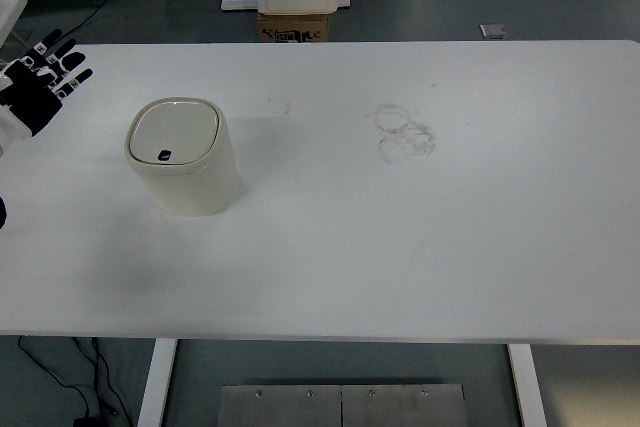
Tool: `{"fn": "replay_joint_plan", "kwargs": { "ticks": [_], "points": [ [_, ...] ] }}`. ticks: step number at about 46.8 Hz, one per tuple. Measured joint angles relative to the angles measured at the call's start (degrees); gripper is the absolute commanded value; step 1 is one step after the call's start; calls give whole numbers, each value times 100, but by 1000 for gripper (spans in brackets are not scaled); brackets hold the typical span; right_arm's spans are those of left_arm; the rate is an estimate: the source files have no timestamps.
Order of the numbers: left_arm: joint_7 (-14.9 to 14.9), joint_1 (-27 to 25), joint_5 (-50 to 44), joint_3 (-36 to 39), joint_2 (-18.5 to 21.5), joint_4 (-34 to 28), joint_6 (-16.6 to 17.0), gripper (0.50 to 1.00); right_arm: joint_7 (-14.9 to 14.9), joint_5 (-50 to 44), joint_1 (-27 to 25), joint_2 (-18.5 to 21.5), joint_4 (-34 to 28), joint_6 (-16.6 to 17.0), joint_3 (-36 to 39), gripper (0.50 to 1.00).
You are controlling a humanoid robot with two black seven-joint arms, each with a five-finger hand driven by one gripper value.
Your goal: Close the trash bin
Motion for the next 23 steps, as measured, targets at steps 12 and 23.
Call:
{"fn": "replay_joint_plan", "kwargs": {
  "ticks": [12, 23],
  "points": [
    [0, 302, 0, -42, -1, 0, -110, 1000, 0, 0, 0, 0, -2, -1, 0, 991],
    [0, 428, 0, -50, -49, -4, -111, 1000, 0, 0, 0, 0, -1, -1, 0, 991]
  ]
}}
